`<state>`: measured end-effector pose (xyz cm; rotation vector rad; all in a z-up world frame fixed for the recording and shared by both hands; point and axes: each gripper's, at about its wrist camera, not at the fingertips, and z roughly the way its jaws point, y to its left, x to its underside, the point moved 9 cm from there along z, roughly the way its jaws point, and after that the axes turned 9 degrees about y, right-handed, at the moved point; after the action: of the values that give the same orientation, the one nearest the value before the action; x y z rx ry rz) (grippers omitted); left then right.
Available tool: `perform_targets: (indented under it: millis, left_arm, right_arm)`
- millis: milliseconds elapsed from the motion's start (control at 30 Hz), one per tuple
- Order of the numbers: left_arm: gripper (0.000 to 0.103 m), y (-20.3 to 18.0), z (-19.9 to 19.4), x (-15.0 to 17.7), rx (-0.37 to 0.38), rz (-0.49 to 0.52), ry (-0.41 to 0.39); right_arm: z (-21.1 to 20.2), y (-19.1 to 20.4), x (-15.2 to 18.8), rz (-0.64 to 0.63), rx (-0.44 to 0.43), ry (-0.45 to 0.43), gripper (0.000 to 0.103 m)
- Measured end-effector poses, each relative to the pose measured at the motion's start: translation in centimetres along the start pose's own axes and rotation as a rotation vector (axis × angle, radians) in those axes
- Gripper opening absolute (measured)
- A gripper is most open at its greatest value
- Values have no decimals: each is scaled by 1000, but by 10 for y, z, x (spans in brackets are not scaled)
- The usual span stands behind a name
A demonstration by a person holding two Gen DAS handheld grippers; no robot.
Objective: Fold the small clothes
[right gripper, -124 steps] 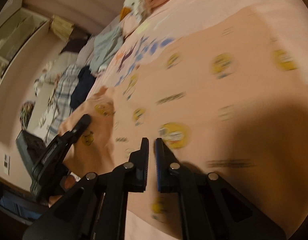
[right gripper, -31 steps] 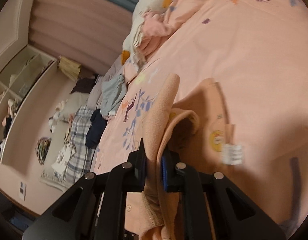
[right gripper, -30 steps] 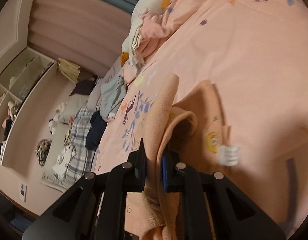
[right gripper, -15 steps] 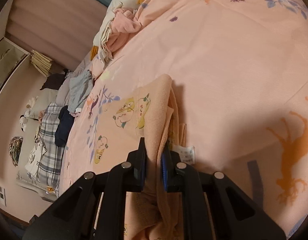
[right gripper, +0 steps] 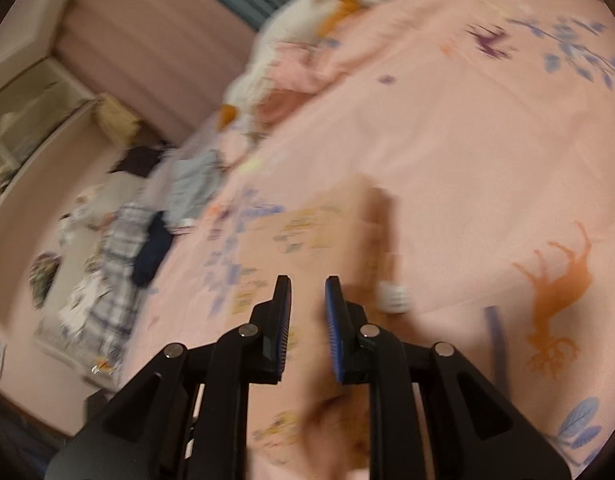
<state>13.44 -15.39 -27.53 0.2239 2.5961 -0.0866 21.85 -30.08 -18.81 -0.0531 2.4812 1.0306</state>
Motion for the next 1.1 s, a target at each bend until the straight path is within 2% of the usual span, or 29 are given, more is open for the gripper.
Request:
perform_targets:
  millis: [67,133,200,267,367,533,700,733,800,867,933,1000,1100]
  left_arm:
    - [10,-1,1,0,1,-10,6]
    - [10,-1,1,-1,0,-15,9]
    - [10,-2,2,0,-2,-11,9]
    - [10,-3,2,0,-2,-8,9]
    - [10,-2,1,1,8,-8,11]
    - [10,-4,1,1,21,-1,14]
    - [10,-4,1,1,21,-4,15]
    - [10,-4,1,1,20,-4,15]
    - [10,-4,1,1,16,-5,18]
    - [10,-4,2,1,15,-10,21]
    - [10,-3,3,0,14,-17,23]
    - [11,-3,3,0,12,-25,25]
    - [12,-2,3,0,16,-31,29]
  right_arm:
    - [-3,17,6,-27,-97,3,19]
    - [-1,31,14,-75,-150,34,19]
    - [5,34,21,-111,-117,58,19]
    - [18,27,32,-128,-36,113,20]
    - [31,16,47,-136,16,181,20]
    - [27,-9,55,-153,115,202,11]
    - [16,-25,56,-131,138,191,8]
    - [10,-24,56,-126,130,182,8]
    - [1,-17,55,-122,104,159,17]
    - [-13,-2,53,-170,84,103,23]
    - [-14,11,55,-220,65,83,32]
    - [-2,9,62,-222,80,125,38]
    - [13,-2,67,-219,140,176,36]
